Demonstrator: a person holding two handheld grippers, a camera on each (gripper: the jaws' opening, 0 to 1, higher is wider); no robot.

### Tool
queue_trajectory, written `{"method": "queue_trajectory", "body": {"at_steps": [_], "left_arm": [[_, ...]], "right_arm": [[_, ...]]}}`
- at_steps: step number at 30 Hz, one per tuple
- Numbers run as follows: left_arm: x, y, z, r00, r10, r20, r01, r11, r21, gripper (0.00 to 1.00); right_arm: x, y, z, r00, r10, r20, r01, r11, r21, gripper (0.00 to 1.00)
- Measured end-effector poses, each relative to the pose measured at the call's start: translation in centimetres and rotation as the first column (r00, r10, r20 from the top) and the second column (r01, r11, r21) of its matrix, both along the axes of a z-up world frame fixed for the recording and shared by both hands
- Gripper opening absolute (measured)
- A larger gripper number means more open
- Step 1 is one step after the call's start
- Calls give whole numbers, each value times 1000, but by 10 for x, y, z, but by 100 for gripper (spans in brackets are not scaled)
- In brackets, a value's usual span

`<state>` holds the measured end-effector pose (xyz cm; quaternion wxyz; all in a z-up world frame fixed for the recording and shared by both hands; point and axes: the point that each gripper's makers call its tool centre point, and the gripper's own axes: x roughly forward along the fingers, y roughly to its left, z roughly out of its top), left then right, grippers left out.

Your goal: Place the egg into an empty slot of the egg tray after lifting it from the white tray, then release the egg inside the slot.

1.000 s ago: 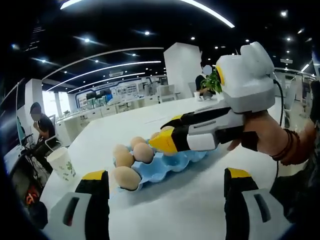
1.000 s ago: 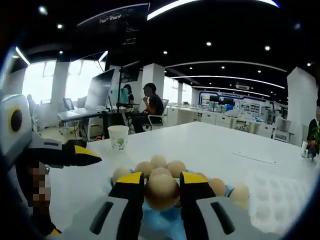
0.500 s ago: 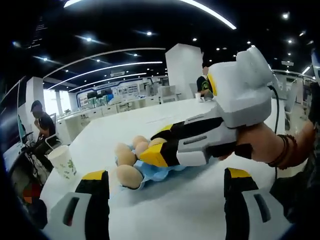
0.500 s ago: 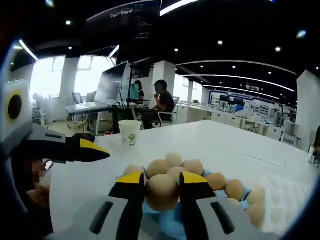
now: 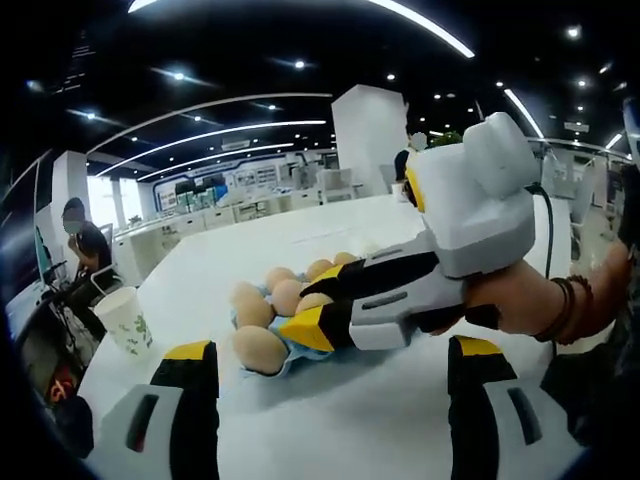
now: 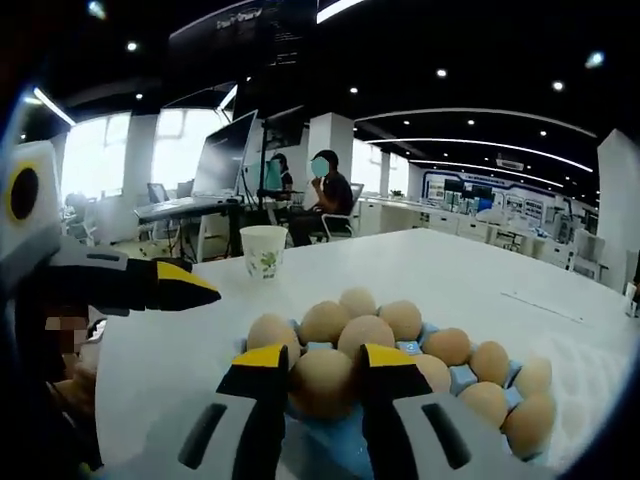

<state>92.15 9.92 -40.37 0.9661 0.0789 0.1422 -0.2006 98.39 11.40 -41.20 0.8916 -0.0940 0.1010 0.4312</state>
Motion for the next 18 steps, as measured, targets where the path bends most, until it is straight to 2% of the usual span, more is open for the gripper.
{"method": "queue_trajectory", "body": {"at_steps": [12,18], "left_arm": [[-3,0,-1,1000,0,-1,0,1000,3,98],[-3,-1,-1,1000,-1,-3,1,1000,8,98]], "right_arm": [[-4,-4,-4,1000,13,15,-13,1000,-7,31],[-4,-12,8,999,0,51,-2,1000,30,37]]}}
